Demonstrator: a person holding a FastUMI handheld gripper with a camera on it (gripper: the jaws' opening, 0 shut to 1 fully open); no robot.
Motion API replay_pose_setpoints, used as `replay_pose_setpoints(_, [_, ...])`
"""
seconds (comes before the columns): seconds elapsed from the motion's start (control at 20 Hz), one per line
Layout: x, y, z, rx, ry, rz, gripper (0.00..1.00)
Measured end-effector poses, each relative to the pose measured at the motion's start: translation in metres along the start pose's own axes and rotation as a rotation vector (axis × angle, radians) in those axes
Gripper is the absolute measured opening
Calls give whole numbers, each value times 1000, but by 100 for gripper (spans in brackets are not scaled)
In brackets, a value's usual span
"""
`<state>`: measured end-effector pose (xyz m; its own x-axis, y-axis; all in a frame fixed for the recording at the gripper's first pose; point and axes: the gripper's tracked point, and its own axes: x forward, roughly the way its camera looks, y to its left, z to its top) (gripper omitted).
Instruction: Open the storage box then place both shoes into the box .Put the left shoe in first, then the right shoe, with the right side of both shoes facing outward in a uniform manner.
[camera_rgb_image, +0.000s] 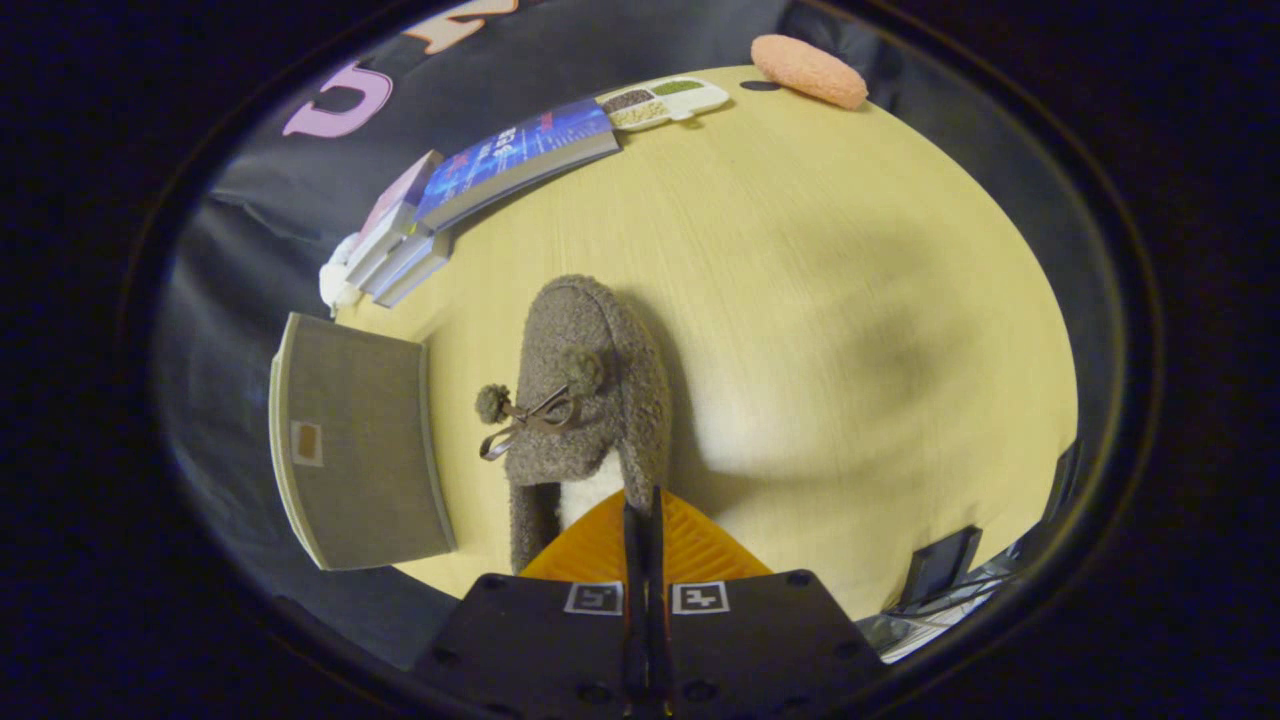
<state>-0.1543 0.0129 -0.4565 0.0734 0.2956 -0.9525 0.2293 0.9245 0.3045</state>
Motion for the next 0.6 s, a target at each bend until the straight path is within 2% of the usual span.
replay_pose_setpoints(0.25, [-32, 45, 13, 19, -63, 72, 4])
replay_pose_setpoints(0.6, [-89, 160, 34, -37, -158, 229, 4])
